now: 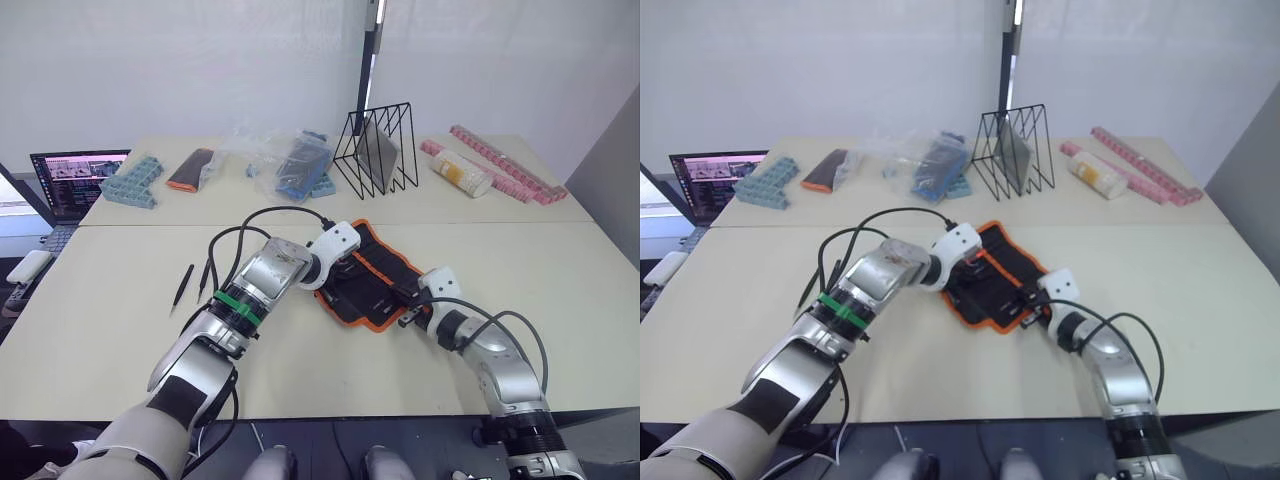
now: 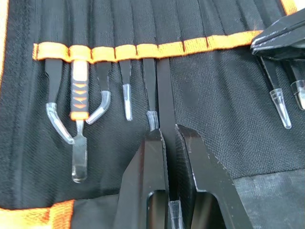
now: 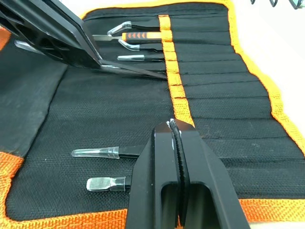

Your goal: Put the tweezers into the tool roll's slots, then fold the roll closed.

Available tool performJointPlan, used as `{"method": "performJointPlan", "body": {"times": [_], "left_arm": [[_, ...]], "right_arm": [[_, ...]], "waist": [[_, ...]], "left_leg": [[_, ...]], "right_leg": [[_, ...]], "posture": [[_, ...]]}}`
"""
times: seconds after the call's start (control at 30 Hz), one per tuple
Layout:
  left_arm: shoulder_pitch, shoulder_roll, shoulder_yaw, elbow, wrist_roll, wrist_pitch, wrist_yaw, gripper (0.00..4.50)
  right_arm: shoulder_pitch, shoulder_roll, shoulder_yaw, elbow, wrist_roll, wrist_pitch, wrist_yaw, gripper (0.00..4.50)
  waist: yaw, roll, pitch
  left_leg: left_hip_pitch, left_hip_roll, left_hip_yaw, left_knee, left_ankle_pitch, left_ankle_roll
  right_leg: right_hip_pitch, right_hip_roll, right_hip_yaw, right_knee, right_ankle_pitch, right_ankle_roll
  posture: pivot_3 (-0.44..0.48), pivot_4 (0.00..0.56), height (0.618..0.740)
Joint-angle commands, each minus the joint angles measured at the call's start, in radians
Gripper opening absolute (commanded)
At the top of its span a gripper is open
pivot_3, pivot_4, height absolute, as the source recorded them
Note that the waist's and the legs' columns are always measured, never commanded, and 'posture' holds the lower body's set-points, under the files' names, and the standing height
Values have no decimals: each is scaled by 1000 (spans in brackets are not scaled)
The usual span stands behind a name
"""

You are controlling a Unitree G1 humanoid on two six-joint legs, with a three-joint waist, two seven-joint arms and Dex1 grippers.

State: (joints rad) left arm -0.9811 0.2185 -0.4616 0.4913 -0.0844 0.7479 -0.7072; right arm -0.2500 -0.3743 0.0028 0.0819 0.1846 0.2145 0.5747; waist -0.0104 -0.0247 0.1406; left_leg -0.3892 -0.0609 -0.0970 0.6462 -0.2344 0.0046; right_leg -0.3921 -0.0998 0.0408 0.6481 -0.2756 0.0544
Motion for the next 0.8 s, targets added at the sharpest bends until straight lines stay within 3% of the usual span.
{"method": "performJointPlan", "body": {"times": [0.03, 0.23, 0.6, 0.8], "left_arm": [[-17, -20, -5, 42, 38, -68, -24, 33], [-11, -25, -6, 62, 76, -98, -53, 33], [-5, -31, 16, 72, 116, -110, -62, 33], [12, -16, 12, 15, 128, -90, -81, 33]], "right_arm": [[-3, 1, -13, -42, 8, 7, -11, 0], [-24, -18, -46, -64, 36, 21, -8, 0], [-74, -28, -5, 117, -11, -13, 20, 0], [-60, -39, 14, 135, -28, 24, 32, 0]], "waist": [[1, 0, 0], [0, 0, 0], [-3, 0, 0], [-3, 0, 0]], "left_leg": [[0, 0, 0, 0, 0, 0], [0, -1, 0, 0, 0, 0], [0, -1, 0, 1, 0, 0], [1, -1, 0, 1, 0, 0]], "right_leg": [[0, 0, 0, 0, 0, 0], [0, 0, 0, 0, 0, 0], [0, 1, 0, 1, 0, 0], [2, 1, 0, 1, 0, 0]], "posture": [[0, 150, 740], [0, 150, 740], [0, 150, 740], [0, 150, 740]]}}
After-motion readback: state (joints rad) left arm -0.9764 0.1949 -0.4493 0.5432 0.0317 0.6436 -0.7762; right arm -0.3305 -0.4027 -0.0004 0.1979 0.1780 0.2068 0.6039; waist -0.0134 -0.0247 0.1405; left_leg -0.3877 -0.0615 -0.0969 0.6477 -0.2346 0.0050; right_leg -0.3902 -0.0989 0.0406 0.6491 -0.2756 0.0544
